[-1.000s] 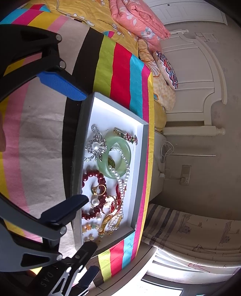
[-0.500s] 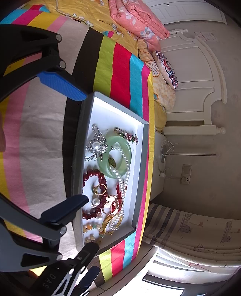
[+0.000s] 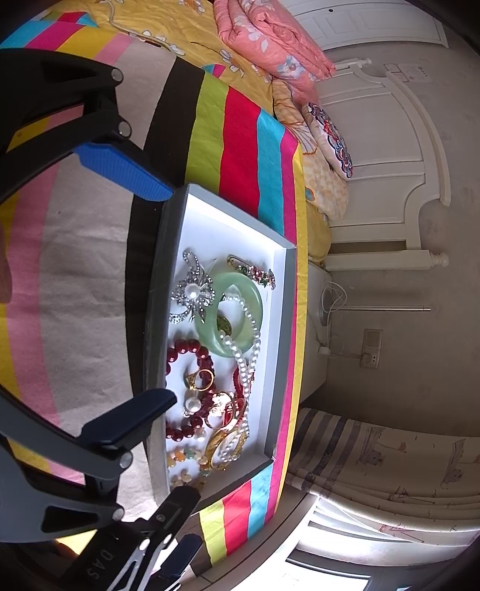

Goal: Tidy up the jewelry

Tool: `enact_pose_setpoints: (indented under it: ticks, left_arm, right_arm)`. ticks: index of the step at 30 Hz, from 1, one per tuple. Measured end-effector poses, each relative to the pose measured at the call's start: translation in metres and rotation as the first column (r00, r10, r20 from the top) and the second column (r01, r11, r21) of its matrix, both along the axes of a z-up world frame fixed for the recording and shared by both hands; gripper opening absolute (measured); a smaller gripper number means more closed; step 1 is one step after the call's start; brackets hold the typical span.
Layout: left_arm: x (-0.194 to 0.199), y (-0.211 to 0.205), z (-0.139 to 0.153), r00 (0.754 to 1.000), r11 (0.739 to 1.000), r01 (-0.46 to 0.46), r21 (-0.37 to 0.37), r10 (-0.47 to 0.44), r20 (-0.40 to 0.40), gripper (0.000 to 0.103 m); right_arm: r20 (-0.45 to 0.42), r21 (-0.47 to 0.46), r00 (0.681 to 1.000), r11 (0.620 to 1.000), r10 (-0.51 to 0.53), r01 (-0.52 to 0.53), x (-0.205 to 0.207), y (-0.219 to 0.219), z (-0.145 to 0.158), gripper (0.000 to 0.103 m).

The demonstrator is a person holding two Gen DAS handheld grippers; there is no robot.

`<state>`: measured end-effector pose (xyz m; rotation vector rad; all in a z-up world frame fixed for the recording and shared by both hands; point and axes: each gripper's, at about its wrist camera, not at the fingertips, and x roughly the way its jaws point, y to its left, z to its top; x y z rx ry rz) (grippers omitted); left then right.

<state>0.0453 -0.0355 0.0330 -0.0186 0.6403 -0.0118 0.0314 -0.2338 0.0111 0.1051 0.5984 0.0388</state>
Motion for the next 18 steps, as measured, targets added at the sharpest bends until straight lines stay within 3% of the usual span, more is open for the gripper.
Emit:
enact_pose_setpoints:
  ticks: [12,18]
  left_arm:
    - [0.0015,-0.0006,-0.0005,1.0,1.0,-0.007,0.019,0.007,-0.005,0.101]
    - [0.0038,0.0056,-0.0043,0.998,0.999,-0.042,0.004,0.042,-0.048,0.101]
  right_arm:
    - [-0.001,-0.001,1.0,1.0,0.0,0.0,-0.0002,0.0004,0.0001,0.087]
    - [-0.002,0.0,1.0,1.0,0.0,0.0,-0.0001,0.0005,-0.0001,0.087]
